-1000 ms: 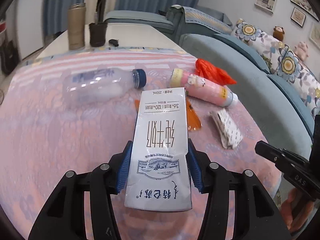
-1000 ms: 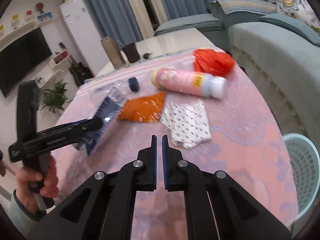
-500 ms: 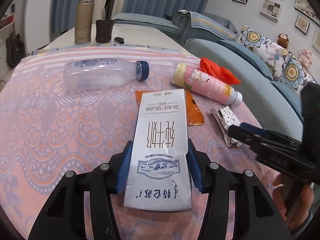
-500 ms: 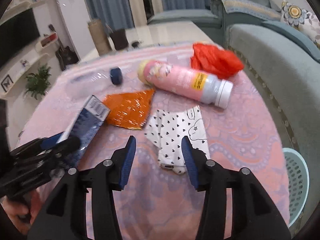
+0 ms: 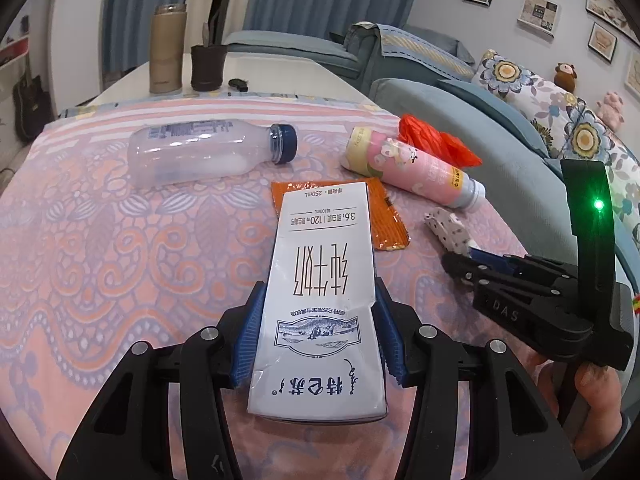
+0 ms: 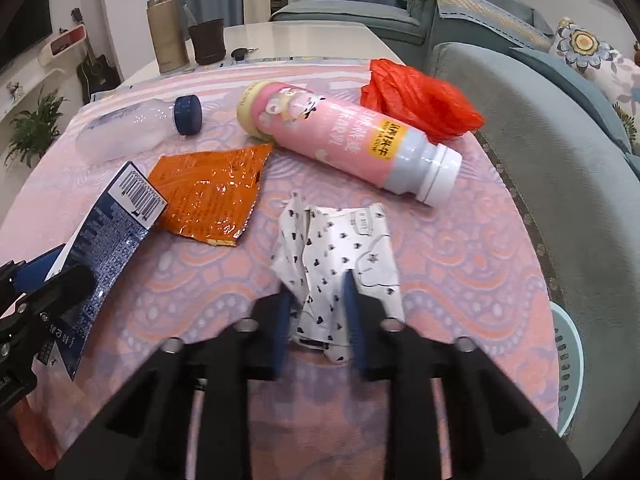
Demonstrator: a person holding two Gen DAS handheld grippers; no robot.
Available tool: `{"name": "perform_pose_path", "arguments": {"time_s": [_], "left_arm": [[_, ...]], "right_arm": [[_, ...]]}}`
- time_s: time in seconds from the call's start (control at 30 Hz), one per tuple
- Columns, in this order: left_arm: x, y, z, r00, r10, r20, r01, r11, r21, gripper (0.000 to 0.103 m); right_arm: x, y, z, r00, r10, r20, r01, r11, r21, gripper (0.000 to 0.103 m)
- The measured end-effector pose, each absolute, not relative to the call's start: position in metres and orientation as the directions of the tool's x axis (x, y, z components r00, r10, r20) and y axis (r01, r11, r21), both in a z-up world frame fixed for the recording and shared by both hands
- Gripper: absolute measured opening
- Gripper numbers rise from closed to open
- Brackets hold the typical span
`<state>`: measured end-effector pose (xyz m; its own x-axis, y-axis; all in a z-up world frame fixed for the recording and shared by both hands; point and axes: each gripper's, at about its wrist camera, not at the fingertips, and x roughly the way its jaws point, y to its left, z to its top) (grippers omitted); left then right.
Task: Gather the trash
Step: 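Close the right tool on the white dotted paper and lift it, then carry the carton and dotted paper over the blue basket and open both tools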
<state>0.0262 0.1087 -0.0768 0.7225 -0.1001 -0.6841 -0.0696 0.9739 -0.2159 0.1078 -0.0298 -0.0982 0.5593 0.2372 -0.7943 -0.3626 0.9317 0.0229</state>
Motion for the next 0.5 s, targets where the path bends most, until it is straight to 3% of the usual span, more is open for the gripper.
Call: {"name": "perform_pose_path", "arguments": {"time_s": [0.1, 0.5], "left_arm": [[0.021, 0.104, -0.066, 0.75, -0.111, -0.651, -0.053, 0.972, -0.227, 0.049], [0.016, 0.039, 0.006, 0.834, -0.237, -0.498, 0.12, 0.959, -0.256, 0.049]], "right_arm": [[0.103, -0.041, -0.091, 0.576, 0.271, -0.771, -0.361, 0.931, 0.057, 0.005], [0.07, -0.137, -0.014, 0.742, 0.24, -0.627, -0.224, 0.969, 0.106, 0.004]]}}
